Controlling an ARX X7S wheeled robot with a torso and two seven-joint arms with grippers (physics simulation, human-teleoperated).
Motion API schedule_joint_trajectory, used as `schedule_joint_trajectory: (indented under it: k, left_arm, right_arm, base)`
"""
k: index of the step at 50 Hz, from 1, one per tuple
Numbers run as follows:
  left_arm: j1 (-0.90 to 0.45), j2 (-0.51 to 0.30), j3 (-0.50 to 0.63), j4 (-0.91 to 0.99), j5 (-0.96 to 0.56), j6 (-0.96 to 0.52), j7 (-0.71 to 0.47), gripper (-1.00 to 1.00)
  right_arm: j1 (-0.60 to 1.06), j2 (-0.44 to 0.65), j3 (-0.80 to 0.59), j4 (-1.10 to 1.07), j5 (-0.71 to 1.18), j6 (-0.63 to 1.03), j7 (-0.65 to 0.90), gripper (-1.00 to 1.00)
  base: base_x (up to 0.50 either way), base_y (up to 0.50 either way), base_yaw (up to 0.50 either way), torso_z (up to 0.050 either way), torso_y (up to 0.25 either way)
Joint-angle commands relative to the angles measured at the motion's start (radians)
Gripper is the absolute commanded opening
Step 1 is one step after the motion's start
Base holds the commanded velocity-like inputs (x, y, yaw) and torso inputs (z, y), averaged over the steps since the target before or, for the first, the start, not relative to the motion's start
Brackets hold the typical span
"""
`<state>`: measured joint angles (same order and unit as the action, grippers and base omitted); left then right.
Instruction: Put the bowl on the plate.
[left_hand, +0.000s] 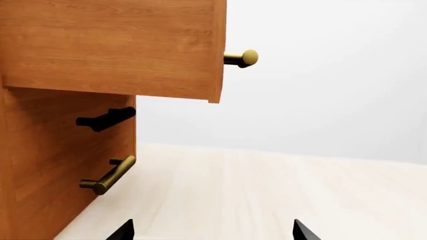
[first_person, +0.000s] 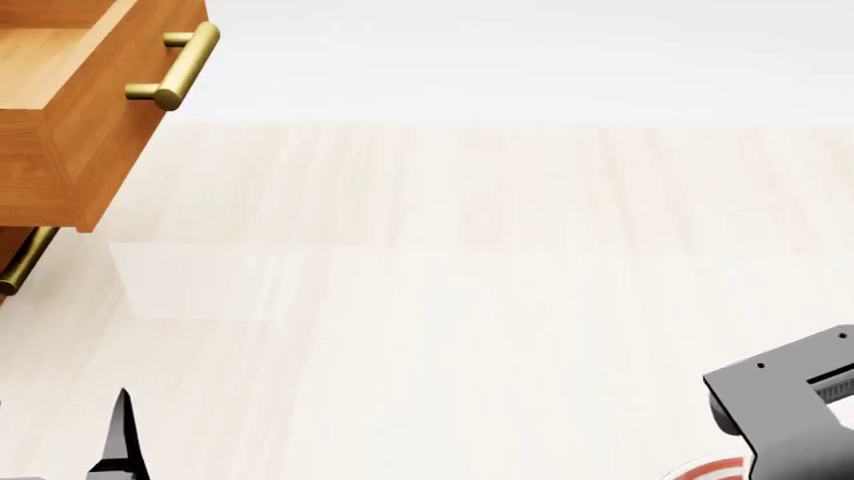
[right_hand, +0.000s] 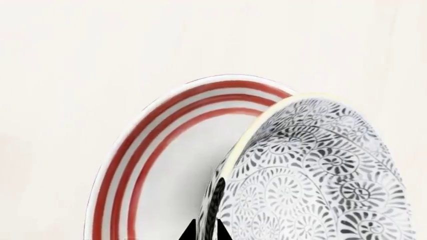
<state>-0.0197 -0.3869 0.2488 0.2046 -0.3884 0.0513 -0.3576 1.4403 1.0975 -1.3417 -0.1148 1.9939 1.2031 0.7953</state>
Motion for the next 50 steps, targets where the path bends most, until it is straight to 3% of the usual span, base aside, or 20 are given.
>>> schedule_joint_trajectory:
  k: [1, 38, 39, 50]
  left_arm:
    - [-0.005, -0.001, -0.001, -0.009, -0.004, 0.002, -0.001, 1.0]
    - [-0.006, -0.003, 0.007, -0.014, -0.001, 0.009, -0.006, 1.0]
    - [-0.006, -0.003, 0.008, -0.015, -0.001, 0.009, -0.005, 1.0]
    - [-0.005, -0.005, 0.011, -0.012, -0.002, 0.008, -0.007, 1.0]
  right_arm:
    - [-0.005, 0.016, -0.003, -0.001, -0.008, -0.004, 0.007, -1.0]
    - [-0.032, 0.019, -0.007, 0.0, -0.058, -0.034, -0.028, -1.0]
    - [-0.033, 0.018, -0.01, -0.003, -0.061, -0.028, -0.027, 1.0]
    - [-0.043, 0.027, 0.007, -0.024, -0.061, -0.055, -0.075, 1.0]
  base:
    - [0.0, 0.0, 0.0, 0.0, 0.0]
    - [0.0, 0.0, 0.0, 0.0, 0.0]
    - [0.0, 0.0, 0.0, 0.0, 0.0]
    - [0.0, 0.0, 0.0, 0.0, 0.0]
